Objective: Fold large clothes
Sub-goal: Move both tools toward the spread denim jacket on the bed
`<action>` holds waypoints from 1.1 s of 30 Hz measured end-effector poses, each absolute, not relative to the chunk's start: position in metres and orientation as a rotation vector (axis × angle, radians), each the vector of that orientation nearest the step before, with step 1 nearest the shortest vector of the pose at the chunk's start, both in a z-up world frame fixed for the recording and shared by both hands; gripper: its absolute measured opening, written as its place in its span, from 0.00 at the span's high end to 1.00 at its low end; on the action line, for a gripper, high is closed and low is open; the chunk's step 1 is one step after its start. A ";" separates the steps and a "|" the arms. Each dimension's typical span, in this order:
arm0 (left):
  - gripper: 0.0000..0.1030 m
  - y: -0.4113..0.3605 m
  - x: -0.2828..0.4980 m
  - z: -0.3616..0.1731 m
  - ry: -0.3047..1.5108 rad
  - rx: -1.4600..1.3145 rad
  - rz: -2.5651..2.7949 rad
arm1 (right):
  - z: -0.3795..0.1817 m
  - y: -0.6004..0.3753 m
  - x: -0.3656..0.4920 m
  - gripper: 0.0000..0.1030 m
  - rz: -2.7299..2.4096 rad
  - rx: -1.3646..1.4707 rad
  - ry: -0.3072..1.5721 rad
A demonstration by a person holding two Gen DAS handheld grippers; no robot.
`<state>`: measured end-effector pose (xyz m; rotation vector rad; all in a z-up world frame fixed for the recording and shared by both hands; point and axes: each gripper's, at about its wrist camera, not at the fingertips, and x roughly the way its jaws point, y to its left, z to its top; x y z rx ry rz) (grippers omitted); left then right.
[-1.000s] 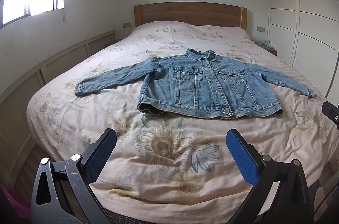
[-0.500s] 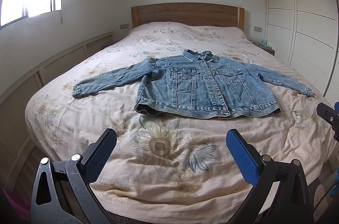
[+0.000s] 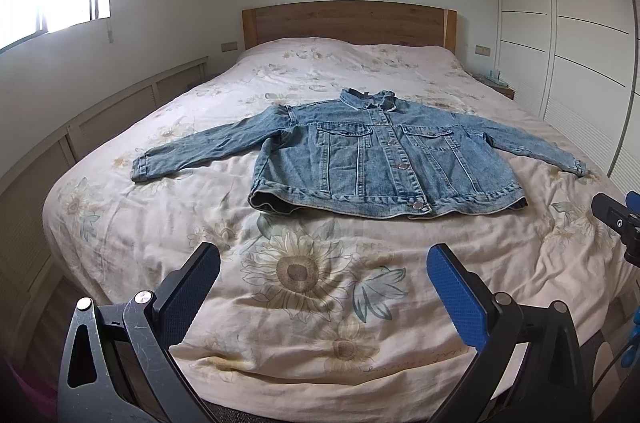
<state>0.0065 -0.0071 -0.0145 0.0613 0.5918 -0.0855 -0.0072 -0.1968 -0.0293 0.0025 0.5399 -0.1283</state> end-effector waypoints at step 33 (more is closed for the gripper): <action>0.01 0.004 0.036 -0.042 0.733 0.021 -0.077 | -0.066 -0.212 0.017 0.00 -0.145 0.037 0.667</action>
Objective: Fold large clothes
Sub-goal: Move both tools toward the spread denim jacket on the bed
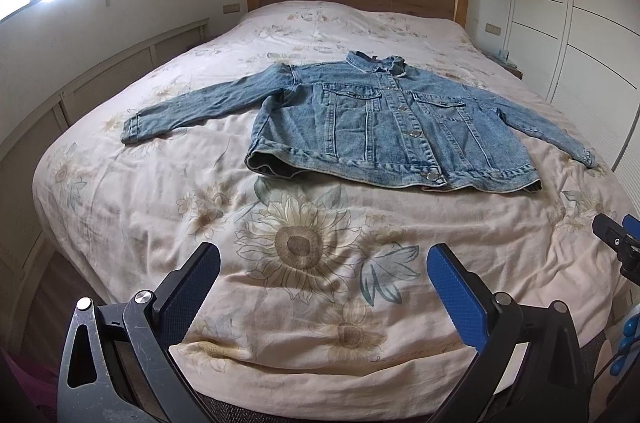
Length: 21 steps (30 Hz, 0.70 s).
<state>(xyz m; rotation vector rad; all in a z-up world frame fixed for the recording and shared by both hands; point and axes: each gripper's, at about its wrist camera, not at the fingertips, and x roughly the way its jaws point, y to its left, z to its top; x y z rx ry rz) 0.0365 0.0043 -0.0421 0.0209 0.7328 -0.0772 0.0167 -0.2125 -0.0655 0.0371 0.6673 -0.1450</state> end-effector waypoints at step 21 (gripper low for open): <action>0.01 0.021 0.087 -0.059 0.834 0.013 0.016 | -0.079 -0.250 0.057 0.00 -0.219 0.083 0.759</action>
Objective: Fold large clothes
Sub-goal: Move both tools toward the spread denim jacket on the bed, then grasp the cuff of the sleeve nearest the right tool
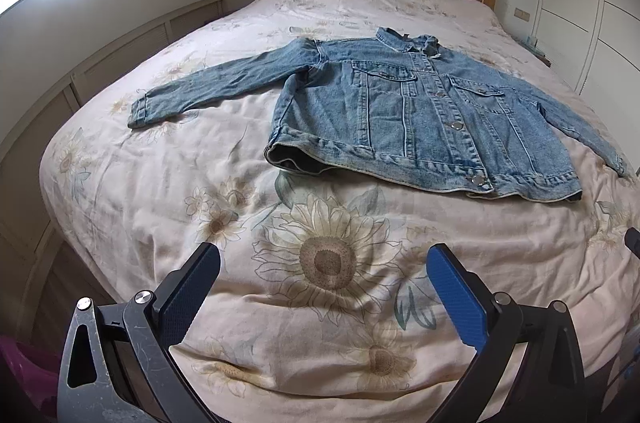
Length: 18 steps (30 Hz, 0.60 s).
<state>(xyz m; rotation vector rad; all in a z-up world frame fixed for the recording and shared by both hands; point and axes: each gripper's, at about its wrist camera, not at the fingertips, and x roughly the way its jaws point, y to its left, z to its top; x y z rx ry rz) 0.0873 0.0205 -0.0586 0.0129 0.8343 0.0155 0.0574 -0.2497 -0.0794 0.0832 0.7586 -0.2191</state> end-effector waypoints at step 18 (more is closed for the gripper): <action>0.01 0.041 0.131 -0.060 0.910 -0.014 0.096 | -0.091 -0.286 0.089 0.00 -0.280 0.122 0.771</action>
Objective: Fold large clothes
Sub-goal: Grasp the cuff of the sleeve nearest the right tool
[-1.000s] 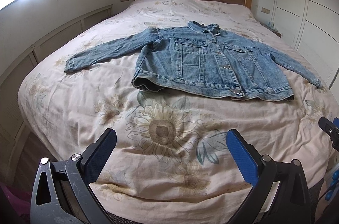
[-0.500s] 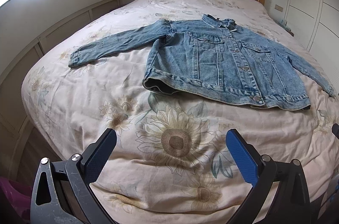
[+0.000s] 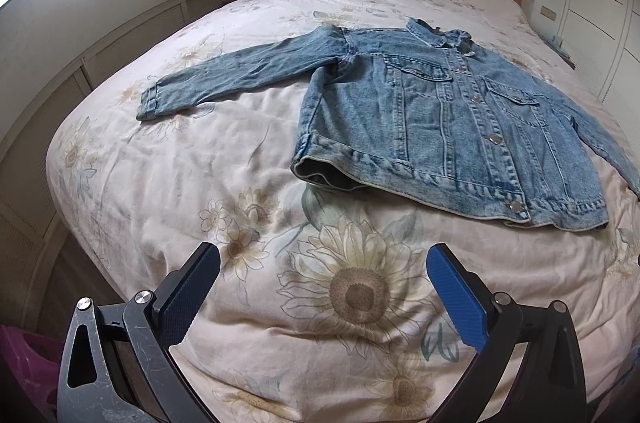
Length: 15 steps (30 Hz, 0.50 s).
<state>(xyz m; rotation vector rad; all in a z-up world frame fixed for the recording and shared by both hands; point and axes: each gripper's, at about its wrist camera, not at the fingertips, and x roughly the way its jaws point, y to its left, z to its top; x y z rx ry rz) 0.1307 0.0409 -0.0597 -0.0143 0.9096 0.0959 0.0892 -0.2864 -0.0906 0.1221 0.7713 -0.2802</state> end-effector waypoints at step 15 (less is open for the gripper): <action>0.01 0.052 0.162 -0.073 0.961 -0.075 0.178 | -0.092 -0.357 0.122 0.00 -0.382 0.224 0.764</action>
